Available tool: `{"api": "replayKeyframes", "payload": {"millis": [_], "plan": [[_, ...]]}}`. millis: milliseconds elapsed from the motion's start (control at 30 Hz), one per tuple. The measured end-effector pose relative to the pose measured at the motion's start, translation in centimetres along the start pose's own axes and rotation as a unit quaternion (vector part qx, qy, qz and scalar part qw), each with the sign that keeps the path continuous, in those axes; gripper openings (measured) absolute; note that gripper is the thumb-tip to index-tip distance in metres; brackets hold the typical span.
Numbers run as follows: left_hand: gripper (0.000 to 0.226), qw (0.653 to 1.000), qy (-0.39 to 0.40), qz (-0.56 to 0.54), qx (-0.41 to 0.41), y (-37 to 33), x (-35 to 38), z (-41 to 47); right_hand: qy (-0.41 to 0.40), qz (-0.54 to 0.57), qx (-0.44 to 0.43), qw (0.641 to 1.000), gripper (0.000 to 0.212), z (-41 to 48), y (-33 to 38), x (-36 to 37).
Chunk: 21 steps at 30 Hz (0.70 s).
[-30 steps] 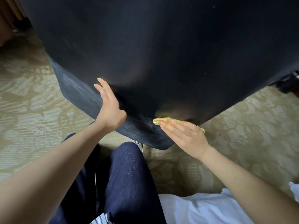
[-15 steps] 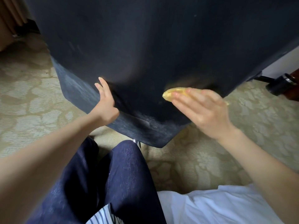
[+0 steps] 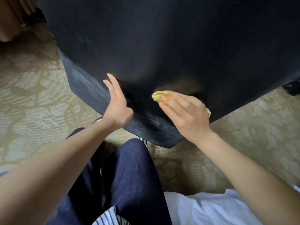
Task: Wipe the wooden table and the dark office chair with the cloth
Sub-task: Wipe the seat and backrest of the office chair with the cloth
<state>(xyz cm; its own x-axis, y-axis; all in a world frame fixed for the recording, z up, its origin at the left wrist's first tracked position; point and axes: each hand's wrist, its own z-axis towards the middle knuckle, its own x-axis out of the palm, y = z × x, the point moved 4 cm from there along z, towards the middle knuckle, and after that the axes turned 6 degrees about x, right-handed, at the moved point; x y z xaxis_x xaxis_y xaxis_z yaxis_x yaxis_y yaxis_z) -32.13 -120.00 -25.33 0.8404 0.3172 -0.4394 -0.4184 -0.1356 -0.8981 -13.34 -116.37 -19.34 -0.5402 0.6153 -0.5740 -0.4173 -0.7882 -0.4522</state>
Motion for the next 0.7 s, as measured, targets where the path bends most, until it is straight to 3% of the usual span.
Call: {"api": "replayKeyframes", "payload": {"millis": [233, 367, 467, 567, 700], "plan": [[0.101, 1.0, -0.008, -0.005, 0.007, 0.4, 0.3, 0.4, 0.254, 0.129, 0.016, 0.958, 0.035, -6.2, 4.2, 6.0], [0.103, 1.0, 0.013, 0.01, -0.015, 0.6, 0.2, 0.4, 0.343, 0.116, -0.07, 0.93, 0.037, -7.5, 4.8, 7.0], [0.108, 0.998, 0.048, 0.028, -0.03, 0.4, -0.6, -0.1, 0.344, 0.102, -0.122, 0.925, 0.03, -7.4, 4.6, 6.2], [0.11, 0.996, 0.067, 0.056, -0.031, 0.3, -1.2, -0.1, 0.291, 0.108, -0.11, 0.944, 0.018, -6.0, 3.6, 5.0], [0.112, 0.994, 0.072, 0.078, -0.023, 0.7, -2.1, -0.4, 0.217, 0.078, -0.096, 0.968, 0.02, -2.0, 1.9, 2.5]]}}
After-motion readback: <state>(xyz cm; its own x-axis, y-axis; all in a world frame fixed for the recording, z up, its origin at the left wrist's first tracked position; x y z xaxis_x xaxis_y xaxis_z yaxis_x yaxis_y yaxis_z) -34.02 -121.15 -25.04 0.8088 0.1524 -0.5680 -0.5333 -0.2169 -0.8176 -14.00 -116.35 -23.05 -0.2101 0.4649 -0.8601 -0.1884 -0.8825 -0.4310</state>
